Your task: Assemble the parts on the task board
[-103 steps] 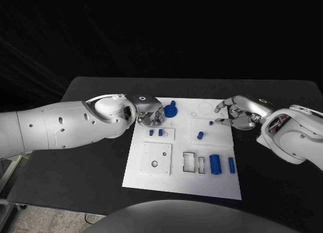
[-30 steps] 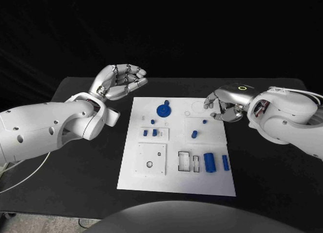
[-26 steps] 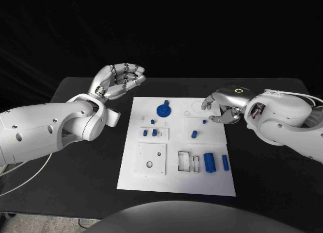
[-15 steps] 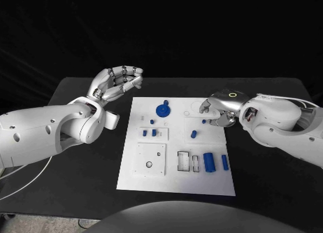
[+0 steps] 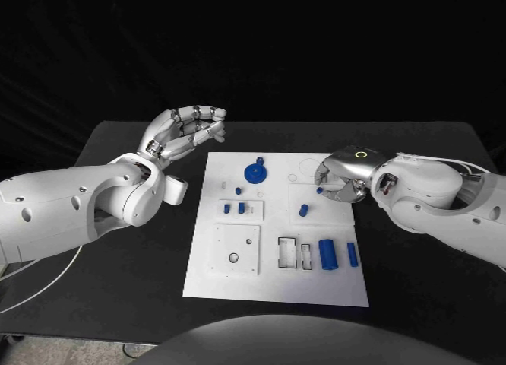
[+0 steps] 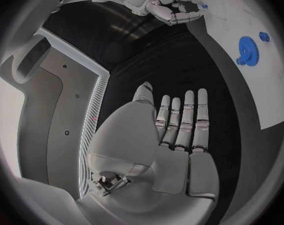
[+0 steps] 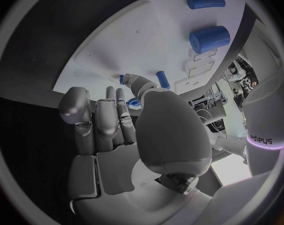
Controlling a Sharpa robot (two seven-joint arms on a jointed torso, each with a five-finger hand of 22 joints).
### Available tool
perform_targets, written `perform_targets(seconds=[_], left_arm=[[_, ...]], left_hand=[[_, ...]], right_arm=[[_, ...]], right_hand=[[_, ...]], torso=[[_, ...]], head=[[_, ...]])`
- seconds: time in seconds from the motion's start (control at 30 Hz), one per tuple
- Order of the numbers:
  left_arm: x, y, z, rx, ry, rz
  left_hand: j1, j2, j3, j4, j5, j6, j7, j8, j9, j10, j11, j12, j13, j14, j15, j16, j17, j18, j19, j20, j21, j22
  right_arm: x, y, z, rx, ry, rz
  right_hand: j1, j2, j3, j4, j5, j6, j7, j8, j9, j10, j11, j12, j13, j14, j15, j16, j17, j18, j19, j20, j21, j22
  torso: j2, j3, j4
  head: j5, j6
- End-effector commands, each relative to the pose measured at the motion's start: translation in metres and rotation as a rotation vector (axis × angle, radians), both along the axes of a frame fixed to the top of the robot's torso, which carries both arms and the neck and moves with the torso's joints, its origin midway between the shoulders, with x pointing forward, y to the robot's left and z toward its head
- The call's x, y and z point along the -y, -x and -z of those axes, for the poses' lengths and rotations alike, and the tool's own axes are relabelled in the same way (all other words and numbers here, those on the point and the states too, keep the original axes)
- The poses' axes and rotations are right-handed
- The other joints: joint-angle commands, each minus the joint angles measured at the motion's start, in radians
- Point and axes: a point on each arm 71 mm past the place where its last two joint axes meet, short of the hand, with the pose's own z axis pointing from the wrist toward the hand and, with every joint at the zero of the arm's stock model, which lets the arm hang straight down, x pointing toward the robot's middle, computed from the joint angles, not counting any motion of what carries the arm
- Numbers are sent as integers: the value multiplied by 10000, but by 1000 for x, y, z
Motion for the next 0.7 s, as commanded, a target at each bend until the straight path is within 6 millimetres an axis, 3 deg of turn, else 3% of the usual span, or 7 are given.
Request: perform_targets(seconds=[0.03, 0.3, 0.7], left_arm=[[3, 1, -1, 52, 294, 420], [4, 0, 1, -128, 276, 506], [4, -2, 5, -351, 131, 516]], left_hand=[[104, 28, -64, -6, 71, -65, 29, -34, -36, -60, 30, 67, -48, -63, 6, -46, -22, 189, 70, -20, -64, -15], [331, 85, -79, -19, 287, -91, 51, -38, -145, -104, 75, 121, -194, -87, 56, -41, -73, 185, 116, 3, -167, -48], [596, 168, -77, -26, 521, -92, 126, -33, -267, -108, 179, 195, -359, -69, 178, -4, -120, 165, 200, 69, -269, -69]], right_arm=[[0, -1, 2, 78, -41, -123], [-2, -3, 11, 11, -302, -180], [-5, -4, 18, -118, -603, -287]], right_hand=[[14, 104, 65, -22, 54, 115, -24, 67, 35, 140, 7, 23, -17, -26, -80, -18, -27, -129, 0, -101, -63, 1196], [21, 185, 46, -37, 14, 237, -135, 146, 137, 308, 28, 96, -36, -69, -81, -76, -117, -121, -35, -114, -136, 1177], [42, 342, 7, -55, -125, 466, -52, 305, 325, 549, 2, 193, -75, -144, -86, -206, -301, -93, -102, -119, -307, 1134]], torso=[[-9, -10, 7], [-17, -14, 8], [-16, -20, 14]], head=[[-24, 2], [-19, 2], [7, 2]])
